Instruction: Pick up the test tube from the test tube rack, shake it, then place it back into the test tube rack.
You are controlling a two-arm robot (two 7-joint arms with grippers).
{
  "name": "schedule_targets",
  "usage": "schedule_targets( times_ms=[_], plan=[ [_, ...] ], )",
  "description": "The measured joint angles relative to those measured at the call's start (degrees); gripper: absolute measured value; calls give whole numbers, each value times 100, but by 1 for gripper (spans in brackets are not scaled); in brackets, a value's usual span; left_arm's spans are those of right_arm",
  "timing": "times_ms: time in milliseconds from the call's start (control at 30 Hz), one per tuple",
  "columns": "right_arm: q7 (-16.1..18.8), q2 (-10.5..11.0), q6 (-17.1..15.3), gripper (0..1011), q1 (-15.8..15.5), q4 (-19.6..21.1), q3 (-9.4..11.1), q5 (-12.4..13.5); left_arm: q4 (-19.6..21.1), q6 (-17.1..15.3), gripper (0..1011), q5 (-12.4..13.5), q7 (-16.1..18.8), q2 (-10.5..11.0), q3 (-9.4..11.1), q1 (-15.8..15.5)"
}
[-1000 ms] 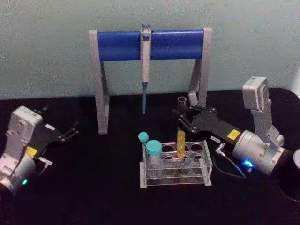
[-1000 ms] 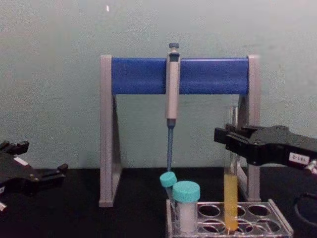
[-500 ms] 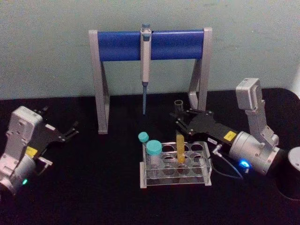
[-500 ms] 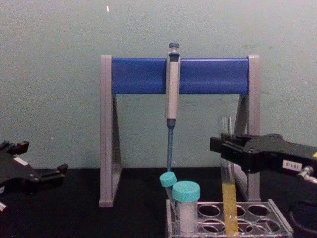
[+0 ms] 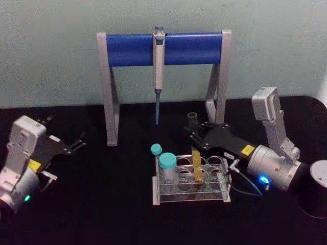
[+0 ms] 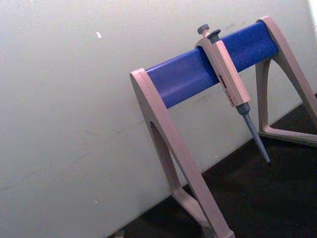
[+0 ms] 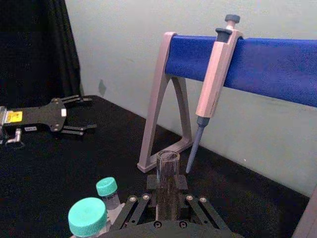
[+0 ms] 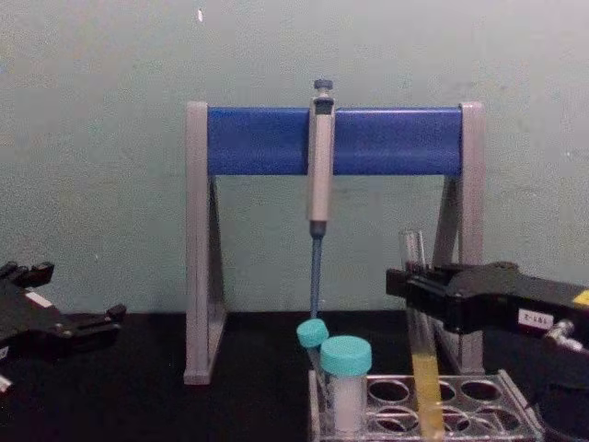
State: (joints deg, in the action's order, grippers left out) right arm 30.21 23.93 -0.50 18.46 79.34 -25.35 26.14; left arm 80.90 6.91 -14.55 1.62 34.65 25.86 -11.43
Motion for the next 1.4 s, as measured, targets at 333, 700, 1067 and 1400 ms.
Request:
schedule_targets(
  times_ms=[333,700,1067,1400],
  plan=[
    [-15,-9,-56,240,16,-31,-15,-1,0,0,1001,0,0,0,0,0],
    [-59,-5,-68,240,13,-26,-14,-13,0,0,1001,0,0,0,0,0],
    [-52,-4,-67,240,8,-22,-9,-13,0,0,1001,0,0,0,0,0],
    [-46,-4,-65,474,8,-22,-8,-13,0,0,1001,0,0,0,0,0]
  ],
)
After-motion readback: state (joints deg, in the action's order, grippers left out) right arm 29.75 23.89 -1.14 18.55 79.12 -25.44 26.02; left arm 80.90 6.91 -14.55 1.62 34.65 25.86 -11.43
